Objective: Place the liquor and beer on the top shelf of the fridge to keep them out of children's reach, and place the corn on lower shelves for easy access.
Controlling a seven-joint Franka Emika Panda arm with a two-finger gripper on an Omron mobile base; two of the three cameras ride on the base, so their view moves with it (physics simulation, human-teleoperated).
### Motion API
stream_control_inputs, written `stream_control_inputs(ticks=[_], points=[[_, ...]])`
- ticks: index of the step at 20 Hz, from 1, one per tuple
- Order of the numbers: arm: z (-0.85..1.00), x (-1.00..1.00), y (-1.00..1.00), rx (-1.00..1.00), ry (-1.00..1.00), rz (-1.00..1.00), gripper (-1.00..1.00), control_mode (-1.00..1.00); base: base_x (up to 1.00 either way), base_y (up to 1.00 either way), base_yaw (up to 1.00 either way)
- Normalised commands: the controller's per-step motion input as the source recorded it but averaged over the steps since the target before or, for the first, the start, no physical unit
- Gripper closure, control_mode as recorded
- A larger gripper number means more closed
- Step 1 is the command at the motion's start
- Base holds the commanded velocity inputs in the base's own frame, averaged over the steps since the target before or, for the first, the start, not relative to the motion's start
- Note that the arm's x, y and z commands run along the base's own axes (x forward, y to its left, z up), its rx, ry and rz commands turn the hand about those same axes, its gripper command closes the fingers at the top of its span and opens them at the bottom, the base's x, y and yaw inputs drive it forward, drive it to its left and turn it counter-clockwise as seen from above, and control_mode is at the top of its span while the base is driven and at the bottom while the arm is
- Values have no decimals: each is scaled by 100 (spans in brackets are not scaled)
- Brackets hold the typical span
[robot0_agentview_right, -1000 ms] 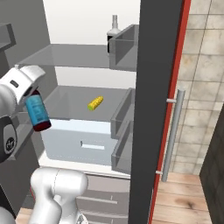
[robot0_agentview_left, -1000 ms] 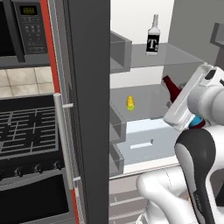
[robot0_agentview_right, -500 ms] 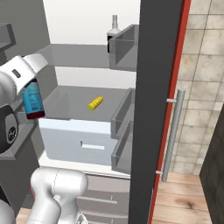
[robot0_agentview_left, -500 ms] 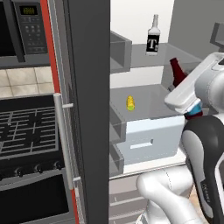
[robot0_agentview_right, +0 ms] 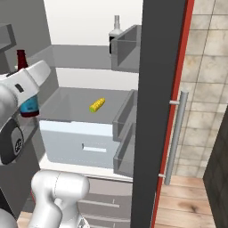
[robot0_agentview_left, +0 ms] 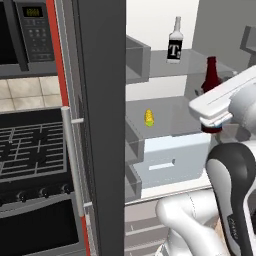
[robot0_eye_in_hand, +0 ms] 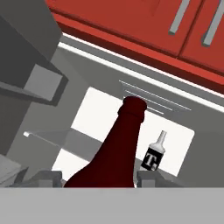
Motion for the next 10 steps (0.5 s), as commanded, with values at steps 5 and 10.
stream_control_inputs(ticks=[5, 10], points=[[40, 0, 0, 28, -13, 0, 100, -100, 0, 0, 0], [42, 0, 0, 18, -5, 0, 100, -100, 0, 0, 0]])
